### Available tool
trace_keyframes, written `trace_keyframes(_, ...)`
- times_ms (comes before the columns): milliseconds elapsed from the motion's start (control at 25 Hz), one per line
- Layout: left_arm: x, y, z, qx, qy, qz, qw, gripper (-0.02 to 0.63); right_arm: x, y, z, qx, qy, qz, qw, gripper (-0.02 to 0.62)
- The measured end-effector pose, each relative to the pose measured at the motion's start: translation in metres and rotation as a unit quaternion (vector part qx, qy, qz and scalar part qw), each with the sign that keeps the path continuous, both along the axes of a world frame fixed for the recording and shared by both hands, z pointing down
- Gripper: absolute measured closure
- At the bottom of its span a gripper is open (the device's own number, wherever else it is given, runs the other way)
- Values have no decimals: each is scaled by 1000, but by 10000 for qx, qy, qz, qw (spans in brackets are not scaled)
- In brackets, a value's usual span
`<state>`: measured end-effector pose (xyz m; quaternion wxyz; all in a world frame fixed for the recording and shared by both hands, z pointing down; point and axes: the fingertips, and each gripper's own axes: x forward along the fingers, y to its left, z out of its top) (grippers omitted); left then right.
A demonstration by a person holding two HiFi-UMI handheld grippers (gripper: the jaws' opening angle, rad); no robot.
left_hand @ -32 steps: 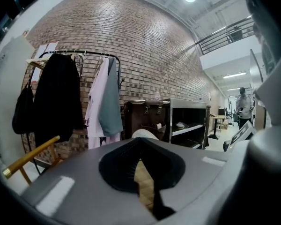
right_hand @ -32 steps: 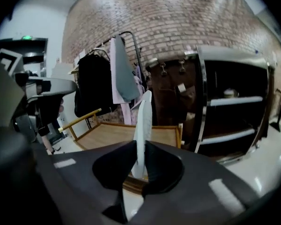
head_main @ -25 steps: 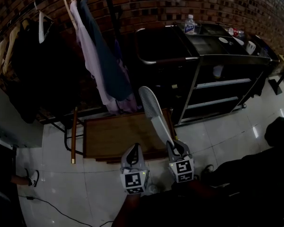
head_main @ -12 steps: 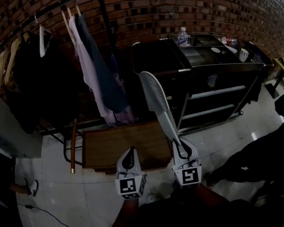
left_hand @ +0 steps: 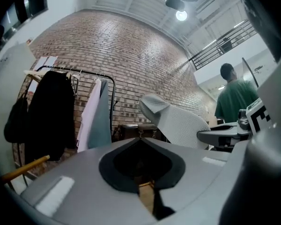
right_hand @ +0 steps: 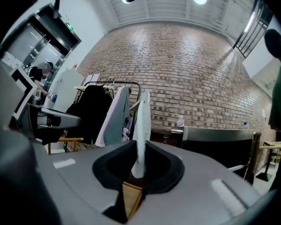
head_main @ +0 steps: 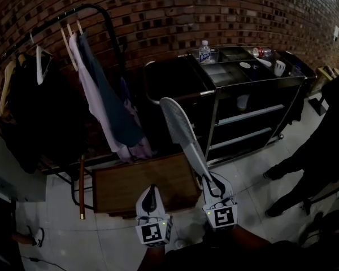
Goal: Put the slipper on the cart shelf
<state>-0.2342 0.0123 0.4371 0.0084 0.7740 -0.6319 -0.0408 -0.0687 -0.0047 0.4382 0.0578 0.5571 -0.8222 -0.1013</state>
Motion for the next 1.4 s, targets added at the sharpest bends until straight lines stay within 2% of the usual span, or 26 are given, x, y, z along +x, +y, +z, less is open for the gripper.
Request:
trace_keyframes(160,18,-8,4,-125,-48,119,9998,591,27,-3,10,-153,8,221,9996,549)
trace_keyframes(360,59,-21,6,-116,-152,427,9989,591,79,-3,30,-423,74,654,9969,549)
trace_keyframes(680,129,-55,15,-343,-157,729,9966,591,170,-9,60,-1006,313,1266,9863,549)
trace_keyframes(840,163,-74,21,-316,-193,859,9956,591,207,-19,83,-1324,362,1452,9798,548)
trace_keyframes(1040,198,-103,26,-317,-194,825,9959,591,247,-43,117,-1683,383,1463,9741,549)
trace_keyframes(1240,224,-141,42,-689,-233,571,9957,591,278,-92,133,-1982,274,1352,9704,549)
trace_keyframes(1400,250,-178,45,-523,-219,538,9969,591,298,-145,141,-2175,109,1216,9684,548)
